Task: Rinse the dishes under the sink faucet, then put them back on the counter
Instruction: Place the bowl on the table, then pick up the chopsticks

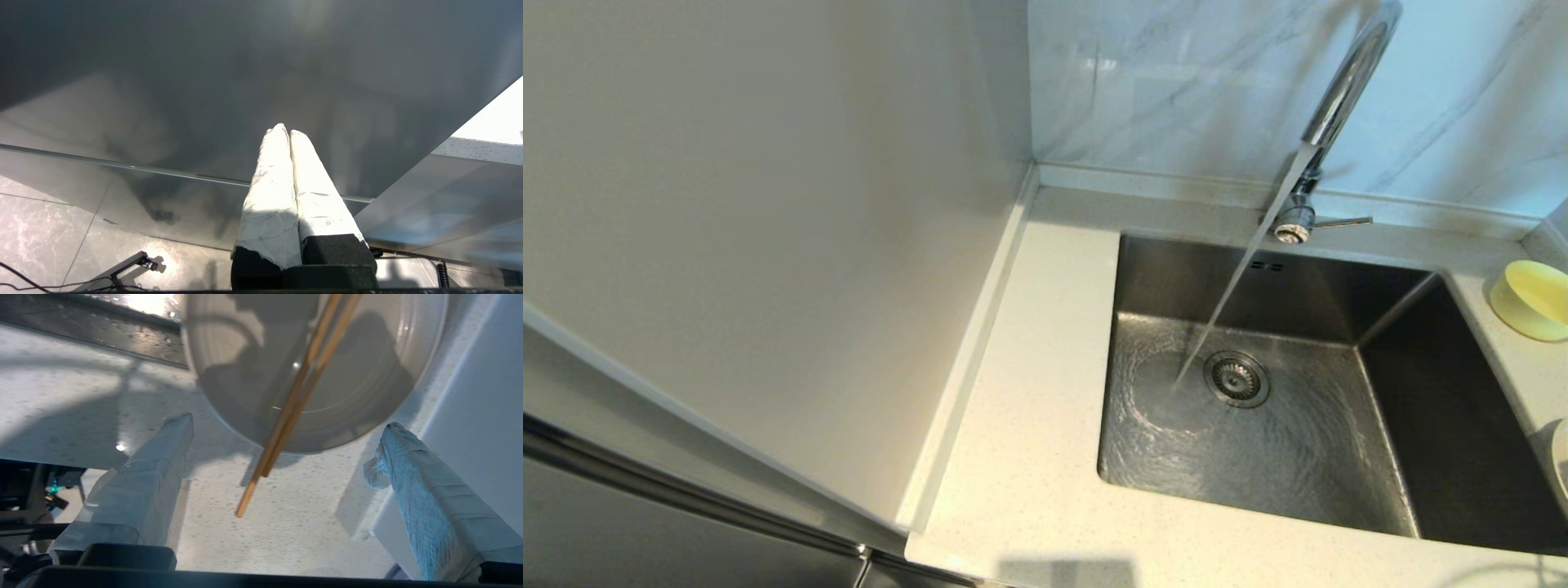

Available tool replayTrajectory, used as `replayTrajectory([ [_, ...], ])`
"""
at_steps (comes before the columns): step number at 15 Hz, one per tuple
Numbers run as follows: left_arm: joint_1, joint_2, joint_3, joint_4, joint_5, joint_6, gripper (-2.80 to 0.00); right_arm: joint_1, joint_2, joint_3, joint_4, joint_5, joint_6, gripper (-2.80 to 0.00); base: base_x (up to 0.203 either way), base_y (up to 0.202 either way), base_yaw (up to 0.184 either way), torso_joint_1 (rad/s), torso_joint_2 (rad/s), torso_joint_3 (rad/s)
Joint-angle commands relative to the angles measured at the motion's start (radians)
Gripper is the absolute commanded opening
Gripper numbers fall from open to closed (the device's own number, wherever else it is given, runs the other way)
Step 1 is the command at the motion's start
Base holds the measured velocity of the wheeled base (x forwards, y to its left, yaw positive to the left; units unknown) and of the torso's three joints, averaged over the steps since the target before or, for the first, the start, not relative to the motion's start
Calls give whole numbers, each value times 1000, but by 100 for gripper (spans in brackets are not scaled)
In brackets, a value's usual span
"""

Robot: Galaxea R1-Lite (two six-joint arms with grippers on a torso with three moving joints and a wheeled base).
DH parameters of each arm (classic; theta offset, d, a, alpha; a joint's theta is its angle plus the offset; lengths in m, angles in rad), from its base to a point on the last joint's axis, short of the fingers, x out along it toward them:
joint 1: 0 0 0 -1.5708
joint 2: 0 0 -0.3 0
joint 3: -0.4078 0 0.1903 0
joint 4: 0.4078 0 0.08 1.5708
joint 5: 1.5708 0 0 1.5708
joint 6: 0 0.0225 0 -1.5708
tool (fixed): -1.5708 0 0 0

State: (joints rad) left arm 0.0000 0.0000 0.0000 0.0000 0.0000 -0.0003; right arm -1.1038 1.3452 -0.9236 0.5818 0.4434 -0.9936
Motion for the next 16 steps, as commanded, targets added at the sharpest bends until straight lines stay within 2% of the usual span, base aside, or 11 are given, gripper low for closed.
replayTrajectory([
  [1, 0, 0, 0, 0, 0, -1, -280, 9, 52, -19, -14, -13, -3, 0, 0, 0, 0, 0, 0, 0],
  [6, 0, 0, 0, 0, 0, -1, -280, 10, 148, 69, -219, -31, 12, 0, 0, 0, 0, 0, 0, 0],
  [16, 0, 0, 0, 0, 0, -1, -280, 38, 198, 104, -224, -44, 12, 0, 0, 0, 0, 0, 0, 0],
])
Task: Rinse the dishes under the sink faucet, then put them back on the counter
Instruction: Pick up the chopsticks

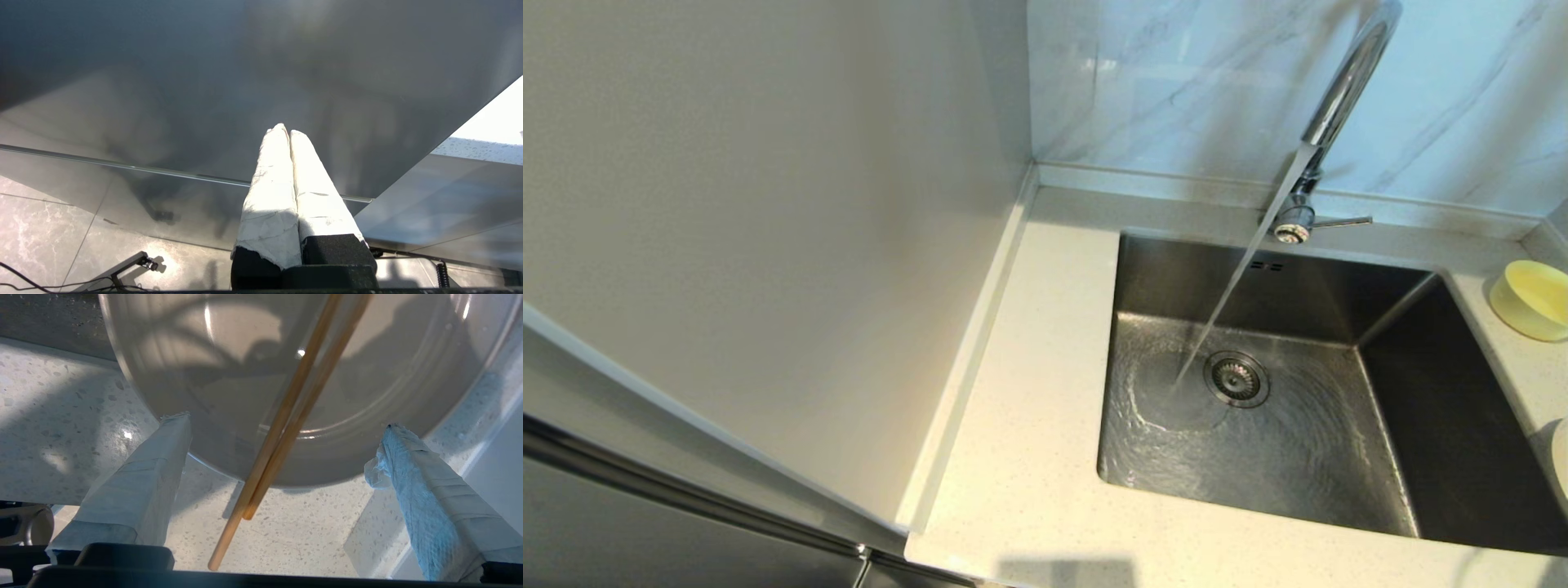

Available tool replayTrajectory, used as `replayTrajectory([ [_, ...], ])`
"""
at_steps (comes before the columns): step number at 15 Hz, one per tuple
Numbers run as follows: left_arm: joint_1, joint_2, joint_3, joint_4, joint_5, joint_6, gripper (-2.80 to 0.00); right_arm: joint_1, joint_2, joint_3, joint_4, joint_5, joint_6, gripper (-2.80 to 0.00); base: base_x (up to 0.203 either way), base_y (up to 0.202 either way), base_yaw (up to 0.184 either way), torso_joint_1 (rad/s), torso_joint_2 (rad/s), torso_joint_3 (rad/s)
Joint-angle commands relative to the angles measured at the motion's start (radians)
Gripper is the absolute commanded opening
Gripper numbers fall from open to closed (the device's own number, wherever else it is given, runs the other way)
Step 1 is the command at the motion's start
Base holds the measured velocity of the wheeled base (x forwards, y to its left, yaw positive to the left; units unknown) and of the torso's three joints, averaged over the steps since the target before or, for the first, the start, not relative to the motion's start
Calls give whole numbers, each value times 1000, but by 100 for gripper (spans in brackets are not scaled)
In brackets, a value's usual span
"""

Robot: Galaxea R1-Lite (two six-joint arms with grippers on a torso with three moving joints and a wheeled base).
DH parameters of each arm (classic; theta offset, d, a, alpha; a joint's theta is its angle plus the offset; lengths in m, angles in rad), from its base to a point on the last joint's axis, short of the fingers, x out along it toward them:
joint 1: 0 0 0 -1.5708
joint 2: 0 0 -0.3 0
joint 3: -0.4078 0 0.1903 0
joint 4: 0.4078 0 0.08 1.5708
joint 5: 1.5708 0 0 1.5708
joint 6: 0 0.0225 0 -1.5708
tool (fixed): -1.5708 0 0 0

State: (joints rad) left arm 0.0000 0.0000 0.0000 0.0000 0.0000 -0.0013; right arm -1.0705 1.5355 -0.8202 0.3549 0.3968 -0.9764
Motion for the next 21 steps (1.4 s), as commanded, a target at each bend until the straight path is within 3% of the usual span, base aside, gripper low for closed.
replayTrajectory([
  [1, 0, 0, -1, 0, 0, 0, -280, 10, 8, 5, 3, 2, -5, 0, 0, 0, 0, 0, 0, 0],
  [12, 0, 0, 0, 0, 0, 0, -280, 21, 53, -8, -2, -7, 22, 0, 0, 0, 0, 0, 0, 0],
  [14, 0, 0, 0, 0, 0, 0, -280, 32, 71, -3, -55, -13, 24, 0, 0, 0, 0, 0, 0, 0],
  [17, 0, 0, 0, 0, 0, 0, -280, 52, 102, -19, -85, -34, 74, 0, 0, 0, 0, 0, 0, 0],
  [21, 0, 0, 0, 0, 0, 0, -280, 50, 112, -25, -85, -35, 84, 0, 0, 0, 0, 0, 0, 0],
])
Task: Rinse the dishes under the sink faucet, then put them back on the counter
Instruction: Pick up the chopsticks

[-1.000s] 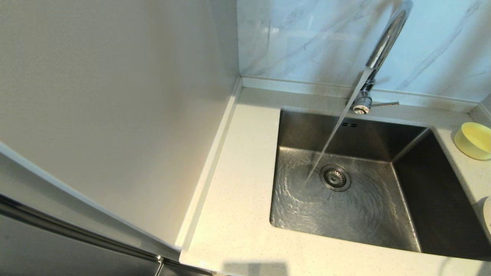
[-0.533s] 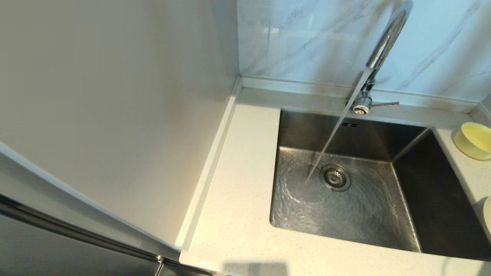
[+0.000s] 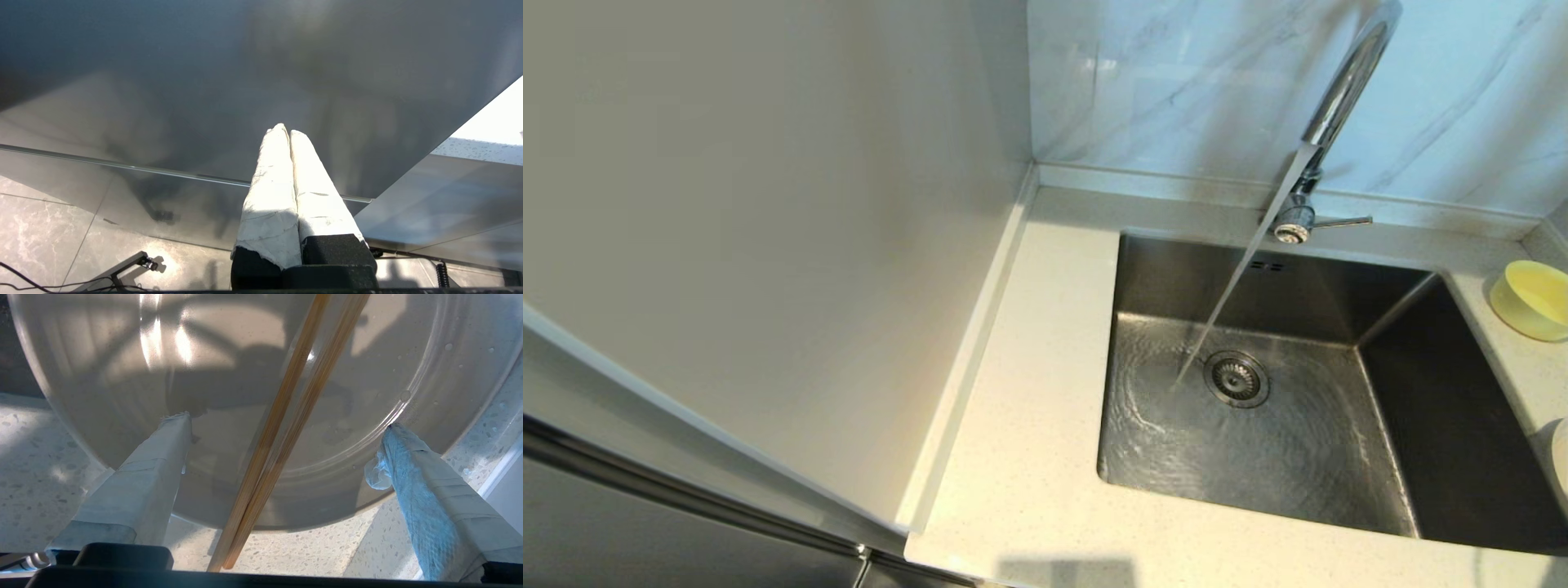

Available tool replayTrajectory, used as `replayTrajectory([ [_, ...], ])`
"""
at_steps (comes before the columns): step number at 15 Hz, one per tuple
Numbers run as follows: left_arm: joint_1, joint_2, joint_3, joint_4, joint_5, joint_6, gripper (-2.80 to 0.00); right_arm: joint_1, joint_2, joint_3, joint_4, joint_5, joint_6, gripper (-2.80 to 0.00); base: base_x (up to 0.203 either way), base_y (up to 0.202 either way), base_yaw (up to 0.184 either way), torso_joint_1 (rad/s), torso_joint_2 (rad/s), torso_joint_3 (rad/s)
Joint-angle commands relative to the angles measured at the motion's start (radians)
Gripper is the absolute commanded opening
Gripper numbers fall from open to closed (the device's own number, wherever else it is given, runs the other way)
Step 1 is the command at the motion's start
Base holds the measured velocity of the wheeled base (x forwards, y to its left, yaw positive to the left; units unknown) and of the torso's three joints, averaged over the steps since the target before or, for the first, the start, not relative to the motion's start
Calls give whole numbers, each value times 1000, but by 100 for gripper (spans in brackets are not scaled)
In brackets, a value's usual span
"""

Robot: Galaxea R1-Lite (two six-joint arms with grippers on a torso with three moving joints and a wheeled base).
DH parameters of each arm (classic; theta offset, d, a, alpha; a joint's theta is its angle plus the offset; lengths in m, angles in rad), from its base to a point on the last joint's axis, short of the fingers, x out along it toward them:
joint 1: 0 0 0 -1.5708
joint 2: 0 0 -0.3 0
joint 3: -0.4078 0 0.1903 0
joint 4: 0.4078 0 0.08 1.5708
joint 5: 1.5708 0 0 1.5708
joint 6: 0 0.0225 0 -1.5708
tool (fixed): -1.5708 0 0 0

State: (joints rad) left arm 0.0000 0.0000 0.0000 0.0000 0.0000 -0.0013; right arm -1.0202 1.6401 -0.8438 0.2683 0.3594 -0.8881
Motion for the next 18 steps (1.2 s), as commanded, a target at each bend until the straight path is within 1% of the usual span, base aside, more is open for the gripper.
replayTrajectory([
  [1, 0, 0, 0, 0, 0, 0, -280, 0, 7, -2, 2, 3, -5, 0, 0, 0, 0, 0, 0, 0],
  [4, 0, 0, 0, 0, 0, 1, -280, 0, -2, -9, 2, 6, 21, 0, 0, 0, 0, 0, 0, 0],
  [9, 0, 0, 0, 0, 0, 0, -280, 0, 6, -8, 2, 7, 29, 0, 0, 0, 0, 0, 0, 0],
  [12, 0, 1, 0, 0, 0, 0, -280, 0, 9, -12, 2, 7, 49, 0, 0, 0, 0, 0, 0, 0],
  [18, 0, 0, 0, 0, 0, 0, -280, 0, 12, -11, 3, 7, 51, 0, 0, 0, 0, 0, 0, 0],
])
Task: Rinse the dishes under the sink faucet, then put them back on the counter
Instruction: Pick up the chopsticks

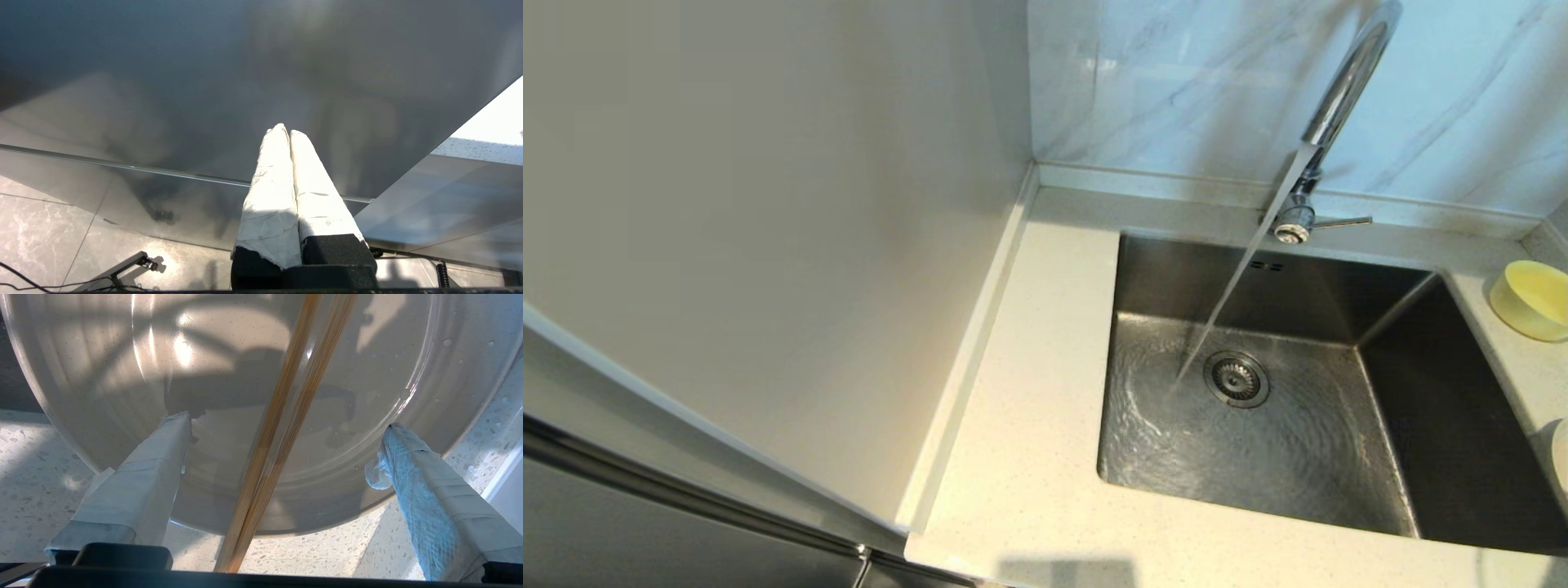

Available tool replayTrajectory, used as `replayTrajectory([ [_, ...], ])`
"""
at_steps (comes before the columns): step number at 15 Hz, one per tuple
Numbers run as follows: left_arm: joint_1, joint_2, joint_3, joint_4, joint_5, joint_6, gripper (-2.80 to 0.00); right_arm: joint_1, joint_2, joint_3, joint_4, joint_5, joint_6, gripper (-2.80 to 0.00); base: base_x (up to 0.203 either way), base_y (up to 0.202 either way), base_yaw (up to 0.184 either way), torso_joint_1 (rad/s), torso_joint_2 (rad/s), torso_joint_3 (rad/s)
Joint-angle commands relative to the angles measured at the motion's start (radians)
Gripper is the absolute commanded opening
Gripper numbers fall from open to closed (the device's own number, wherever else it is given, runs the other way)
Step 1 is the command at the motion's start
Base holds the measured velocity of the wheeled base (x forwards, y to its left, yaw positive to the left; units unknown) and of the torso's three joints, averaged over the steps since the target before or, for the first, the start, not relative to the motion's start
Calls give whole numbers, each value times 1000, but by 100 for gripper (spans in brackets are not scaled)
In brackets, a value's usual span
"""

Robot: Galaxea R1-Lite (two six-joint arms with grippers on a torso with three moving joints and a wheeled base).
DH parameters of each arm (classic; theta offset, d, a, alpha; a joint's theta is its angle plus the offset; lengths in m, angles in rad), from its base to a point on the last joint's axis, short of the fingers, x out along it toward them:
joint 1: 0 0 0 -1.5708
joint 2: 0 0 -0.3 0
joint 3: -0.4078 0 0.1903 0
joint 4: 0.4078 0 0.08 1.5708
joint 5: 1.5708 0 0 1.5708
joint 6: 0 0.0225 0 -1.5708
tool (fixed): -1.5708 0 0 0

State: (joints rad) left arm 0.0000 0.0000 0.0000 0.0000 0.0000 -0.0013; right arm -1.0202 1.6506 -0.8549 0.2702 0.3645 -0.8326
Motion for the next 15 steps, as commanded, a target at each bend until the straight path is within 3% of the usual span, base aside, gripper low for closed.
replayTrajectory([
  [1, 0, 0, 0, 0, 0, 0, -280, 0, 1, 2, 1, 2, -5, 0, 0, 0, 0, 0, 0, 0],
  [15, 0, 0, -2, 0, -2, 0, -280, 2, 24, 14, 4, 4, -7, 0, 0, 0, 0, 0, 0, 0],
])
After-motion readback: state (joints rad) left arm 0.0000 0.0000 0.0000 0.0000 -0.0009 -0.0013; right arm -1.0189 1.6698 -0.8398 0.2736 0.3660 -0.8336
